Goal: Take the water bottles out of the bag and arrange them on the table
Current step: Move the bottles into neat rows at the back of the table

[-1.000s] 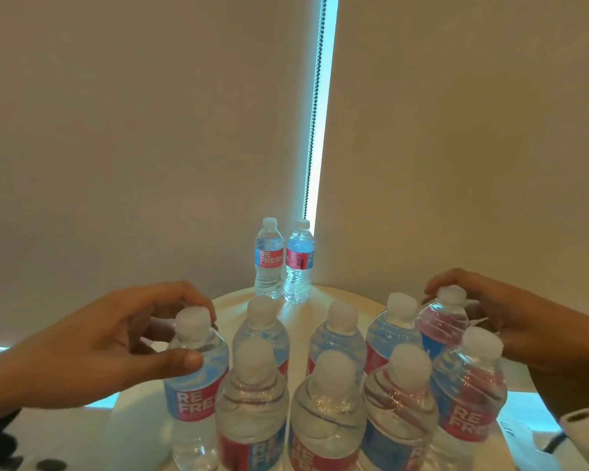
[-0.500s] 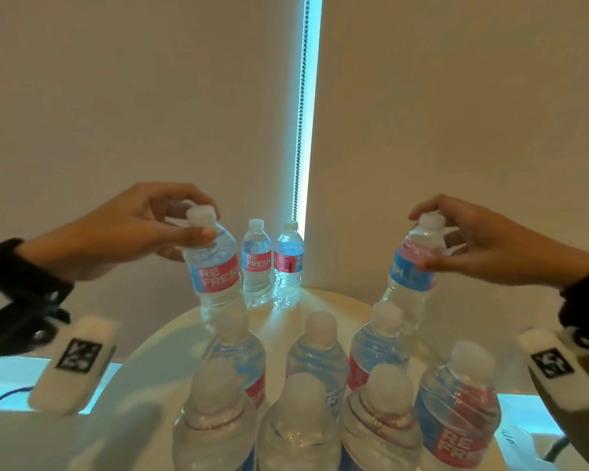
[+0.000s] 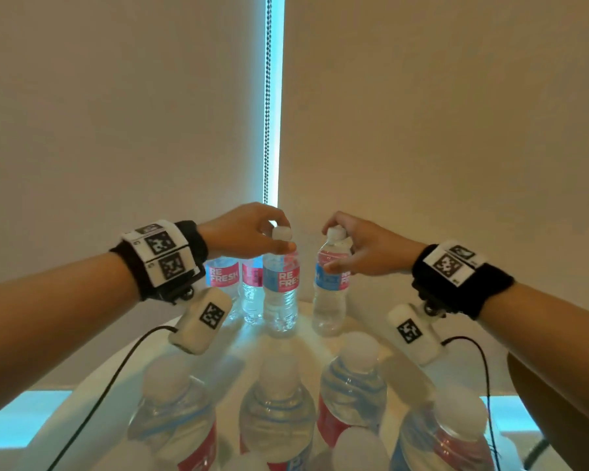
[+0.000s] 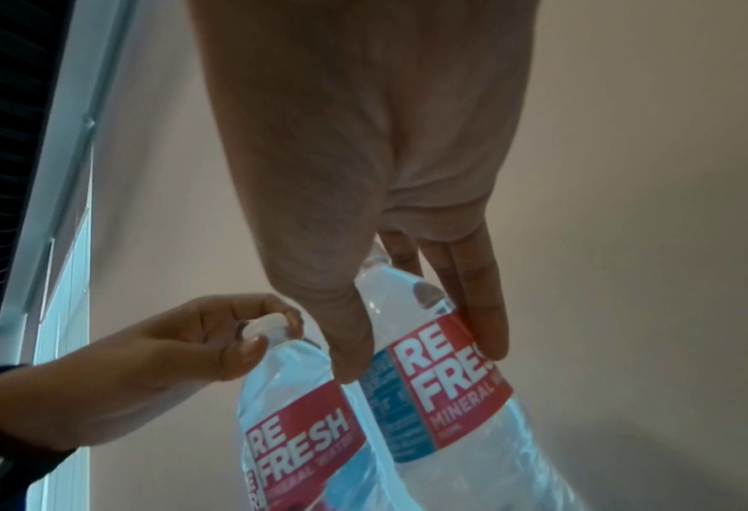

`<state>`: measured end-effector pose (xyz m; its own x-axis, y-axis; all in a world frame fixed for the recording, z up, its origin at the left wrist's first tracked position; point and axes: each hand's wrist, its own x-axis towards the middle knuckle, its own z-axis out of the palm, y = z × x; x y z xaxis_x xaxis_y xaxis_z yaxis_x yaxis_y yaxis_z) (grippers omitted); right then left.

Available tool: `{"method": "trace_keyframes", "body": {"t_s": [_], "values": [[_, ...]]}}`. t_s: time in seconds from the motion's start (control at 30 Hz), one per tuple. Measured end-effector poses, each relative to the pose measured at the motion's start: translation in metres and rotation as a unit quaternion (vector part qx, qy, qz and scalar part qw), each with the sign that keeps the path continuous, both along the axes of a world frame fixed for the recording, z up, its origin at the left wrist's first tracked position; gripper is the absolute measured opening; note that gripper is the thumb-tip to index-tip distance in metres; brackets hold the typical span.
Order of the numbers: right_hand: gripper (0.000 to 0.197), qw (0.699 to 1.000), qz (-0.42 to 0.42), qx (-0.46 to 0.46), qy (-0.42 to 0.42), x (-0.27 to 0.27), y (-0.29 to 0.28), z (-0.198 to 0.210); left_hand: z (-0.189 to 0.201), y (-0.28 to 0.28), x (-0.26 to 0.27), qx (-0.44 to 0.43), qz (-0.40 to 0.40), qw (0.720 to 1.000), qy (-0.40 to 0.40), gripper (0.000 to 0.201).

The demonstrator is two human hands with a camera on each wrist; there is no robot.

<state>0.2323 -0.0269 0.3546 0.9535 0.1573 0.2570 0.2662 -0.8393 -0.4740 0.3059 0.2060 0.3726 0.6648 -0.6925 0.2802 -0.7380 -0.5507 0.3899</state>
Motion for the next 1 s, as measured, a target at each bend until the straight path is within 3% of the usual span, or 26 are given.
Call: {"method": "trace_keyframes", "body": {"t_s": [0.33,1.0], "values": [[0.048,0.999,0.002,0.015,0.03,0.023,0.008,-0.016,-0.018,-0.032,0.024,0.076,0.052,0.994,-0.06,0.048],[0.059,0.999,-0.016,0.032,0.013,0.017,0.006,-0.019,-0.023,-0.029,0.027,0.06,0.029,0.995,-0.074,0.053]]}}
